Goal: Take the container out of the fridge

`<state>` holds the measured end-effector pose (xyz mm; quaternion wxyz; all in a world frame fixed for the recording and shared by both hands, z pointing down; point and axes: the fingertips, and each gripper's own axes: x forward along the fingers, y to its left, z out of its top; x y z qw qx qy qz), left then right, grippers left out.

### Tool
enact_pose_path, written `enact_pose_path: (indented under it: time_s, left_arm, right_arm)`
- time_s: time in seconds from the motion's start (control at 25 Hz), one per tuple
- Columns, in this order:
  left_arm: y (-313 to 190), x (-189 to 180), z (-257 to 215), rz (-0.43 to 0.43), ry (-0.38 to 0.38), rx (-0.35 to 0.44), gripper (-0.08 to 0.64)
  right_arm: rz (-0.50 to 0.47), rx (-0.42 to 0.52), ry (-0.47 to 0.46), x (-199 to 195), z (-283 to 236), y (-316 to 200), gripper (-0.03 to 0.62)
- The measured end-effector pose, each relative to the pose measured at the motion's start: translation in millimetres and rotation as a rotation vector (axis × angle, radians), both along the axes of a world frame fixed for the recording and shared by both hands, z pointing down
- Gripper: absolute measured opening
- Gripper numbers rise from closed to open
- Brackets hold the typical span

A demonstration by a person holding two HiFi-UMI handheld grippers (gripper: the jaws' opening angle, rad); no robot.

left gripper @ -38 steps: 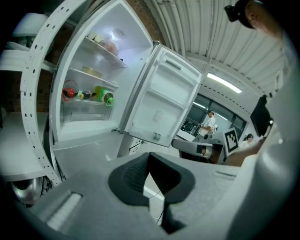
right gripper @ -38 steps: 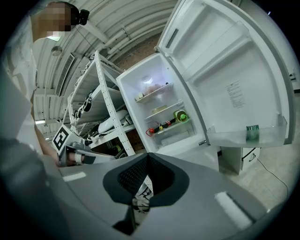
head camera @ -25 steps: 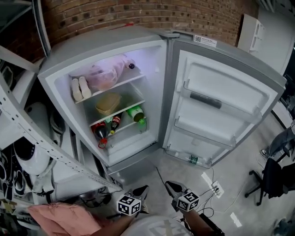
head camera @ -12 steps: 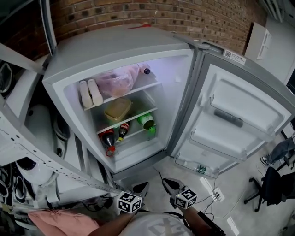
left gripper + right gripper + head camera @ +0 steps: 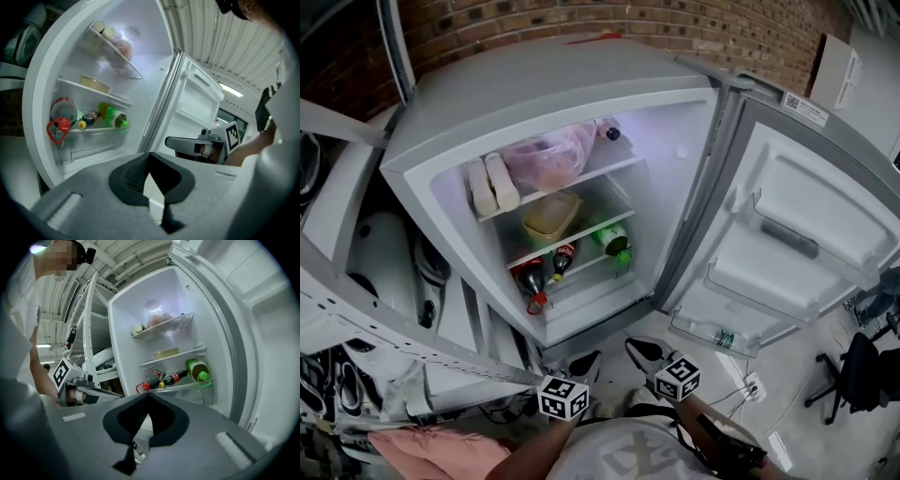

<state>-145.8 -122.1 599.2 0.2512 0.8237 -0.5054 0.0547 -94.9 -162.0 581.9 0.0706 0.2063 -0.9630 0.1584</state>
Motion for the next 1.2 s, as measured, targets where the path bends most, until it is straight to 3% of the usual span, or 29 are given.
enact_pose_path:
  time_s: [0.72,0.96,1.2]
  left_arm:
    - [-105,-29,-63,-0.144,-0.066,0.105,0.0]
    - [-150,-46,-87,-0.145,-0.158,0.121,0.0]
    - [-191,-76,-113,-0.202,-0.347,0.121,0.0]
  right_arm:
    - [-0.132,0.024,-0.046,-36,-24,-77,0.008]
    - [-0.142,0.002,-0.066,-45,-22,-89,0.008]
    - [-0.169,0.005,-0.077,-55,-25,-96,0.008]
